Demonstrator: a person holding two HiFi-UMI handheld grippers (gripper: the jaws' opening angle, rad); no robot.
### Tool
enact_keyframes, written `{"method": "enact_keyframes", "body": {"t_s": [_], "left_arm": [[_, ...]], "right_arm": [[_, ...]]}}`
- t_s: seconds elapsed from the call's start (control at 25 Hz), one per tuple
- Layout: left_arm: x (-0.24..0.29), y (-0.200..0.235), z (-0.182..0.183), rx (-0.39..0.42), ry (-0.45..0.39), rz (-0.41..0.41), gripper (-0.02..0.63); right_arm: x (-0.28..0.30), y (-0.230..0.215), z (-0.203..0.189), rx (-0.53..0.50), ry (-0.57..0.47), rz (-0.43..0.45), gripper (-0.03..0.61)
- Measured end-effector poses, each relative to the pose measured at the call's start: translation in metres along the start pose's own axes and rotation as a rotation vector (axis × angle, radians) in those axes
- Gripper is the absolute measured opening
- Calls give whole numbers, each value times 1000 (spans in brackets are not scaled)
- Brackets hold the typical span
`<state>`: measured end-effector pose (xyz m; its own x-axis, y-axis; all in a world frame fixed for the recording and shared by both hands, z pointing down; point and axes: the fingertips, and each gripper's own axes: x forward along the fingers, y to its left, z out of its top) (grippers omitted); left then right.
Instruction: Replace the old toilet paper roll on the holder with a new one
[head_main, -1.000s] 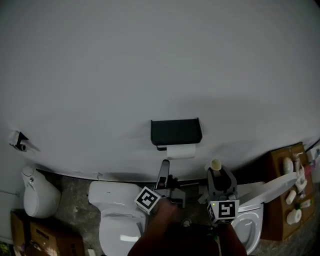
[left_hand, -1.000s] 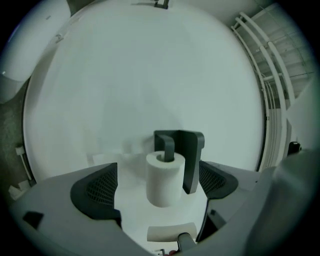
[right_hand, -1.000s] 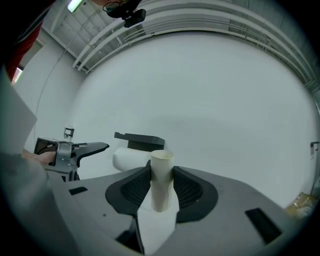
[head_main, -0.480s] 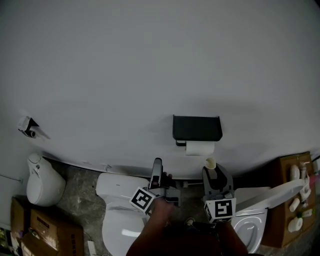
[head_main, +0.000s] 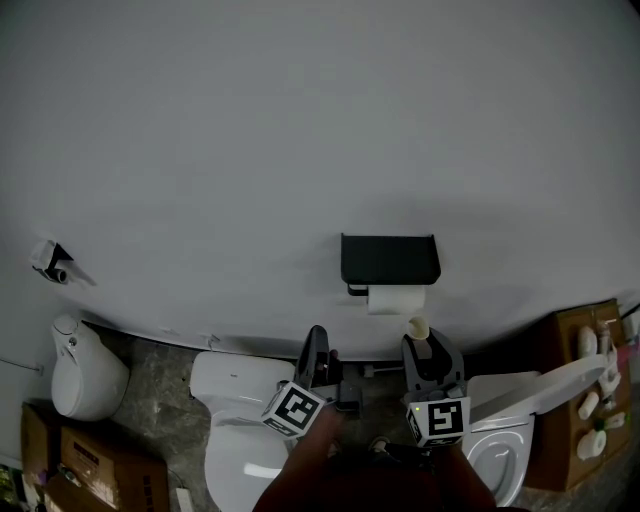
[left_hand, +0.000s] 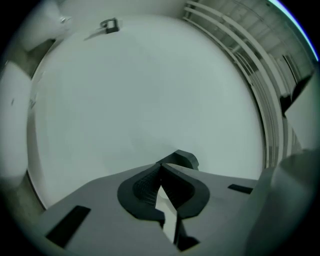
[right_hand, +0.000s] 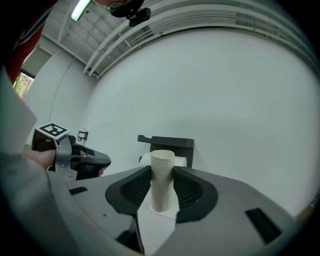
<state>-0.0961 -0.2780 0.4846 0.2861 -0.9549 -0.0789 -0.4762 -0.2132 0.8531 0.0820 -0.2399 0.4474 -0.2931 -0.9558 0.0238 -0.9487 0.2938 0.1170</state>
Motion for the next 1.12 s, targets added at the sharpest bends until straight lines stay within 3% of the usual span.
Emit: {"method": "enact_keyframes", "body": {"t_s": [0.32, 0.4, 0.52, 0.6, 0.8, 1.12], "left_arm": [[1, -24, -8, 744, 98, 73, 17], [-1, -34, -10, 915, 83, 59, 17], [-3, -64, -8, 1130, -7, -8, 17], [-4, -78, -9, 1181, -43, -46, 16], [-7, -92, -15, 1262, -39, -89, 17], [-9, -93, -22, 1206, -33, -103, 17]], "right_arm": [[-3, -3, -1, 16, 2, -12, 152], [-4, -4, 2, 8, -3, -16, 152], [-6, -6, 9, 29, -8, -30, 152], [-7, -7, 10, 27, 0, -38, 152], [-9, -11, 4, 18, 36, -65, 152], [-11, -14, 3, 28, 52, -79, 152]]}}
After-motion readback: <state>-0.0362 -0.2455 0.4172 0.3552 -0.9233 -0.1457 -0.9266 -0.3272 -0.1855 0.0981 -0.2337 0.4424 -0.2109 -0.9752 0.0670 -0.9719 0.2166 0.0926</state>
